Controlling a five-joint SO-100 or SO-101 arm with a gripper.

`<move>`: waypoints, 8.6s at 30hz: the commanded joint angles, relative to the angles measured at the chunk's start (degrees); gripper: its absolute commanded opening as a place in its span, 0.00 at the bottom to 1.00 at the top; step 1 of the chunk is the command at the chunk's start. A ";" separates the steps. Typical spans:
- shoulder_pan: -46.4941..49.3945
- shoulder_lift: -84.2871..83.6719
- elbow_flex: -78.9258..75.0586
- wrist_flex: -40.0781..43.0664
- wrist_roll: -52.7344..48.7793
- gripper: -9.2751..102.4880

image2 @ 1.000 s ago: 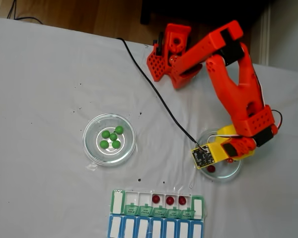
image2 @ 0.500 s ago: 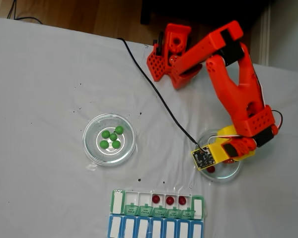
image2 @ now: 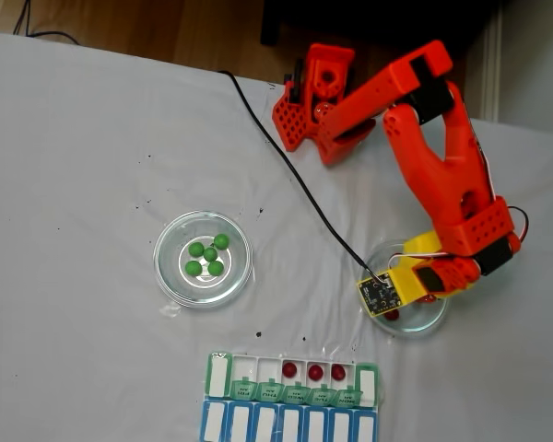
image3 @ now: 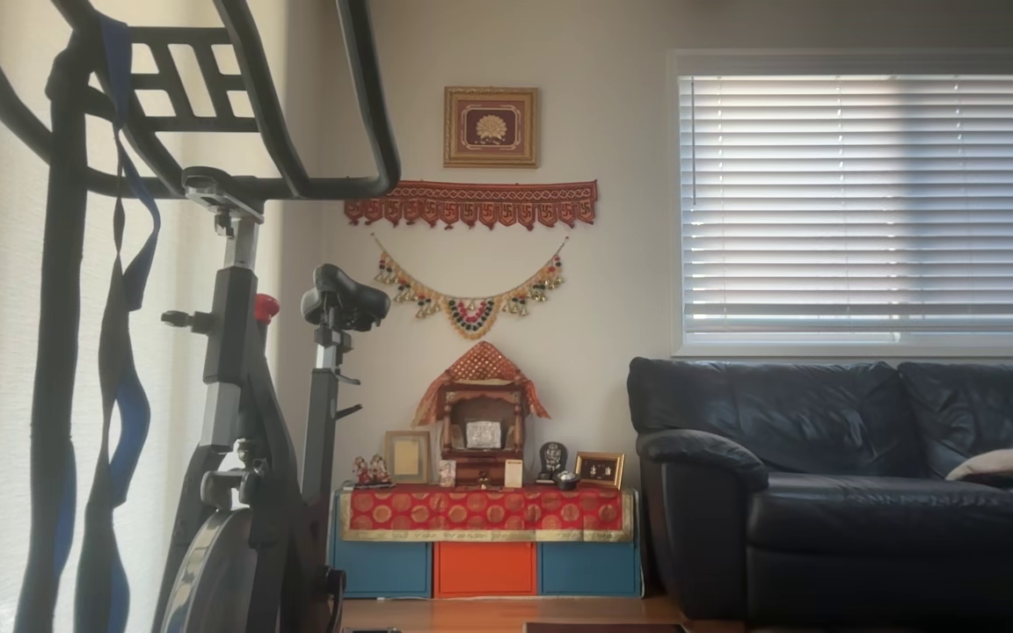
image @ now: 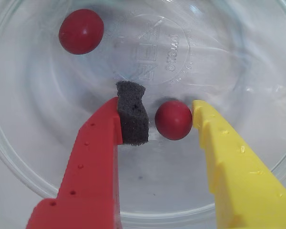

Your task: Sort medicines into box.

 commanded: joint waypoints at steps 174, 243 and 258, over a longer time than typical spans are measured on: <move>3.08 -1.49 -10.02 9.05 4.22 0.32; 2.55 7.38 -5.10 7.65 9.32 0.20; 2.64 9.93 -1.58 5.01 7.91 0.20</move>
